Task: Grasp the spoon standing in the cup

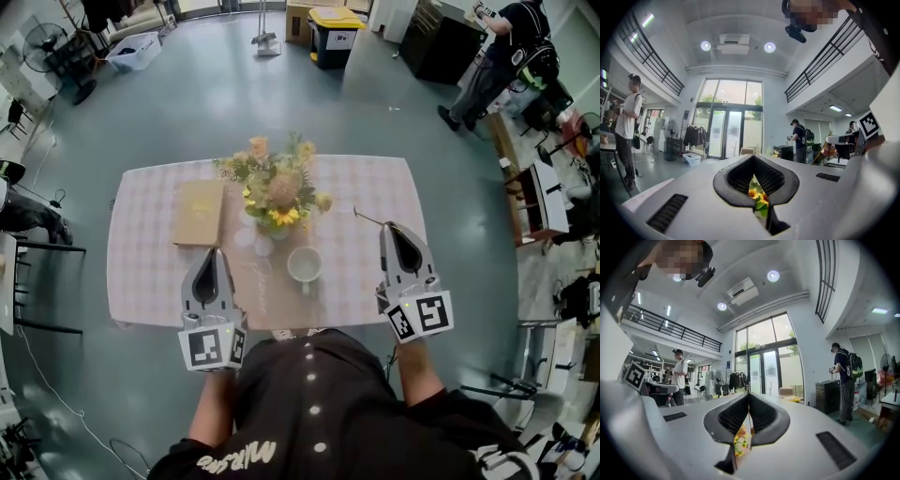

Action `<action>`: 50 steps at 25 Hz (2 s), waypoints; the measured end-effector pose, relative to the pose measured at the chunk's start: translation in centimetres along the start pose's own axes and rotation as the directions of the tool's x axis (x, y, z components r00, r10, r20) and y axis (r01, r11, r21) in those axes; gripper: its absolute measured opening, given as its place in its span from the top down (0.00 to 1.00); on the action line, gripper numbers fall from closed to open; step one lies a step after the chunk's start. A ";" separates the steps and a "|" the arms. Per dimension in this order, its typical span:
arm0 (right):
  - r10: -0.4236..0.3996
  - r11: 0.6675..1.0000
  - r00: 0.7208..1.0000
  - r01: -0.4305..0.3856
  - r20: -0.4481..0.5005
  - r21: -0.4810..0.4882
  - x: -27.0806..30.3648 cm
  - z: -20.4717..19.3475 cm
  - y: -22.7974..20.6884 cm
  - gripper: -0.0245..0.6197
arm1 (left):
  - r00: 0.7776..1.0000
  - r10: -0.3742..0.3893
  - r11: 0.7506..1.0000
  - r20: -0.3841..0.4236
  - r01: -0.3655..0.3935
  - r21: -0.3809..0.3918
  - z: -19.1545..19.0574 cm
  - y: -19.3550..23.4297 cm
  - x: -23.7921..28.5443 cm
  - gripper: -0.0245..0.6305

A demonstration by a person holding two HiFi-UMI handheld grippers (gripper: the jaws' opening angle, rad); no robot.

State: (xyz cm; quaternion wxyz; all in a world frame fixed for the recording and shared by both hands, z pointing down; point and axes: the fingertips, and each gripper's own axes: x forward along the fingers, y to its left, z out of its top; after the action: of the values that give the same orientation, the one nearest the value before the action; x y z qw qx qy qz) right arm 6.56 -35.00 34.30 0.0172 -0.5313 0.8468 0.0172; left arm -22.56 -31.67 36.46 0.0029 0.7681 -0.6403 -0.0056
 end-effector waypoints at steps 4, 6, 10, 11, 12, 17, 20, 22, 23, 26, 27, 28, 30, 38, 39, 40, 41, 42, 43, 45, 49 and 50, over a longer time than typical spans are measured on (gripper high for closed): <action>-0.037 0.998 0.999 0.039 0.030 -0.044 -0.2 1.0 -1.0 0.95 | 1.000 -0.007 1.000 0.008 0.007 -0.005 0.3 -0.1 0.1 0.94; -0.053 0.997 0.998 0.055 0.042 -0.051 -0.3 1.3 -1.6 0.96 | 1.000 -0.011 1.000 0.010 0.011 -0.009 0.4 -0.2 0.1 0.93; -0.072 0.994 0.996 0.077 0.056 -0.080 -1.0 2.3 -2.4 0.96 | 1.000 -0.006 1.000 0.004 0.006 -0.012 0.5 0.0 -0.1 0.94; -0.076 0.993 0.995 0.081 0.060 -0.085 -1.1 2.5 -2.6 0.96 | 1.000 -0.003 1.000 0.005 0.003 -0.011 0.6 0.1 -0.1 0.93; -0.079 0.993 0.995 0.084 0.064 -0.088 -1.1 2.6 -2.8 0.95 | 1.000 -0.001 1.000 0.007 0.001 -0.007 0.6 0.2 0.0 0.93; -0.084 0.992 0.994 0.090 0.068 -0.092 -1.4 2.4 -3.1 0.96 | 1.000 0.003 1.000 0.018 -0.003 -0.004 0.9 0.2 0.0 0.93; -0.077 0.992 0.995 0.082 0.062 -0.091 -1.4 2.4 -3.0 0.96 | 1.000 0.014 1.000 0.020 -0.014 -0.003 1.2 0.3 -0.1 0.94; -0.075 0.993 0.995 0.080 0.058 -0.089 -1.3 2.3 -3.0 0.96 | 1.000 0.009 1.000 0.021 -0.009 0.008 1.3 0.0 -0.2 0.93; -0.075 0.993 0.996 0.080 0.058 -0.090 -1.4 2.2 -3.0 0.96 | 1.000 0.004 1.000 0.022 -0.004 0.013 1.3 -0.1 -0.1 0.93; -0.077 0.992 0.995 0.082 0.058 -0.097 -1.4 2.0 -3.0 0.96 | 1.000 0.004 1.000 0.016 -0.004 0.017 1.0 -0.2 -0.1 0.93; -0.078 0.992 0.995 0.083 0.056 -0.097 -1.4 1.8 -2.9 0.96 | 1.000 0.006 1.000 0.011 -0.006 0.017 0.8 -0.2 -0.1 0.93; -0.079 0.992 0.995 0.084 0.053 -0.097 -1.5 1.6 -2.9 0.96 | 1.000 0.007 1.000 0.005 -0.007 0.017 0.6 -0.2 -0.2 0.93; -0.081 0.992 0.996 0.085 0.047 -0.095 -1.6 1.2 -2.9 0.96 | 1.000 0.002 1.000 -0.003 -0.002 0.018 0.3 -0.3 -0.3 0.93; -0.088 0.992 0.996 0.091 0.032 -0.088 -1.7 0.3 -2.9 0.96 | 1.000 -0.006 1.000 -0.013 0.006 0.018 0.0 -0.5 -0.2 0.94; -0.087 0.992 0.996 0.090 0.031 -0.089 -1.7 0.2 -2.9 0.96 | 1.000 -0.006 1.000 -0.013 0.006 0.019 -0.1 -0.5 -0.3 0.93; -0.086 0.992 0.996 0.089 0.029 -0.091 -1.7 0.2 -2.8 0.96 | 1.000 -0.005 1.000 -0.014 0.005 0.019 -0.1 -0.4 -0.3 0.93; -0.085 0.992 0.996 0.087 0.027 -0.092 -1.7 0.3 -2.7 0.96 | 1.000 -0.004 1.000 -0.015 0.004 0.018 0.0 -0.4 -0.3 0.93; -0.084 0.992 0.996 0.086 0.025 -0.092 -1.7 0.3 -2.6 0.96 | 1.000 -0.002 1.000 -0.016 0.002 0.017 0.0 -0.3 -0.4 0.93; -0.083 0.992 0.996 0.084 0.022 -0.092 -1.7 0.3 -2.6 0.96 | 1.000 0.000 1.000 -0.016 0.000 0.015 0.1 -0.2 -0.4 0.93; -0.080 0.993 0.997 0.081 0.020 -0.091 -1.6 0.3 -2.6 0.96 | 1.000 0.002 1.000 -0.016 -0.002 0.010 0.1 -0.2 -0.3 0.93; -0.077 0.993 0.997 0.078 0.019 -0.093 -1.5 0.2 -2.6 0.96 | 1.000 0.001 1.000 -0.016 -0.001 0.016 -0.1 -0.2 -0.2 0.93; -0.076 0.993 0.997 0.078 0.019 -0.093 -1.5 0.1 -2.5 0.96 | 1.000 0.001 1.000 -0.016 -0.001 0.014 -0.2 -0.2 -0.2 0.94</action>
State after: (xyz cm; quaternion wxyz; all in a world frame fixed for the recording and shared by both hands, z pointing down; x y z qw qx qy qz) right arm 9.50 -34.77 34.20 -0.0005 -0.5636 0.8239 0.0602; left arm -22.43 -31.39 36.61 0.0028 0.7678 -0.6406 0.0050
